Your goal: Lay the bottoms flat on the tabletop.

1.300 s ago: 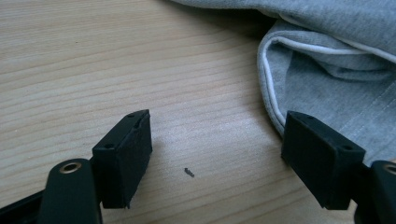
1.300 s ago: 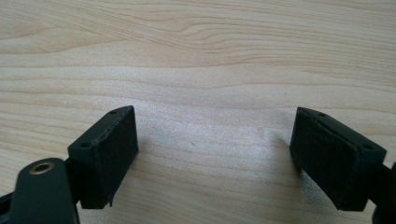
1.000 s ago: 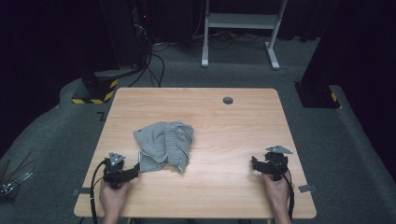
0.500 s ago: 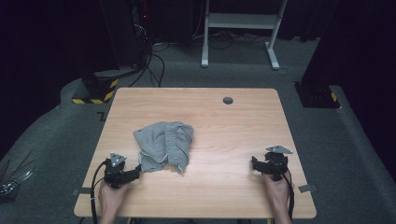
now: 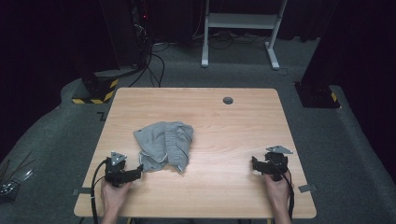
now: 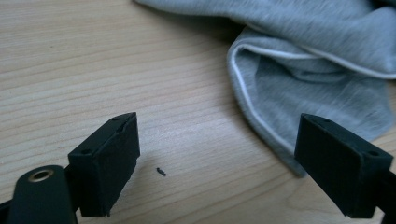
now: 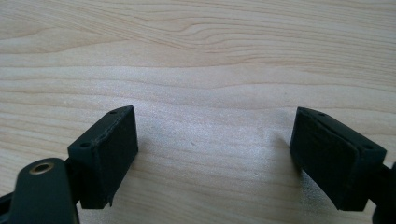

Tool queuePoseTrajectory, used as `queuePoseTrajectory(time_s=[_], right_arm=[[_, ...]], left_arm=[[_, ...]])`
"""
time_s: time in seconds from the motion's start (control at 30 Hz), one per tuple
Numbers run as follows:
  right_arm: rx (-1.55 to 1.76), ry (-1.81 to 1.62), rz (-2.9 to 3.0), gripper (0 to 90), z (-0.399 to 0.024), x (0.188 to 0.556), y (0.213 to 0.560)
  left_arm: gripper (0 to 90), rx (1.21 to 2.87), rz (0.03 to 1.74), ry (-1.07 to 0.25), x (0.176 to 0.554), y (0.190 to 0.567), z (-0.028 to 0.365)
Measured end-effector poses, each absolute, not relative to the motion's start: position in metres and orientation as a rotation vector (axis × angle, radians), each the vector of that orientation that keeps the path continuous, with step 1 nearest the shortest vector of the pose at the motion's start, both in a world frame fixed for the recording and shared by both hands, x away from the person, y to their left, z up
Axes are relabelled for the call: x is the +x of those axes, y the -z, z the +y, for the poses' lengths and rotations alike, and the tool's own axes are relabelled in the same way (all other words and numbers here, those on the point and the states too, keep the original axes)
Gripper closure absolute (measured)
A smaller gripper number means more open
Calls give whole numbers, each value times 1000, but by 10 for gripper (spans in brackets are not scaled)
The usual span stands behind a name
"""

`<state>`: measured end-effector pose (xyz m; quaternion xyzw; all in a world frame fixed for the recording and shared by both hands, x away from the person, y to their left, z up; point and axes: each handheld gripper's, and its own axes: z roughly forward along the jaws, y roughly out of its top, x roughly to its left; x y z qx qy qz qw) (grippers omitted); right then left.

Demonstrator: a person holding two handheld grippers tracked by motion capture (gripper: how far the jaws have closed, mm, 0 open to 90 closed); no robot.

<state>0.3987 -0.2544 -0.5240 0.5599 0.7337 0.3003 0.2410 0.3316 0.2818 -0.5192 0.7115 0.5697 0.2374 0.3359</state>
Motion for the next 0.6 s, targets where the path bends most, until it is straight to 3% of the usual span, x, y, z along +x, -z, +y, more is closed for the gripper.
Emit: queuePoseTrajectory(time_s=[0.6], right_arm=[[1529,-821,2008,152,-255,399,524]], left_arm=[[143,1784,1380,-565,328,501,268]])
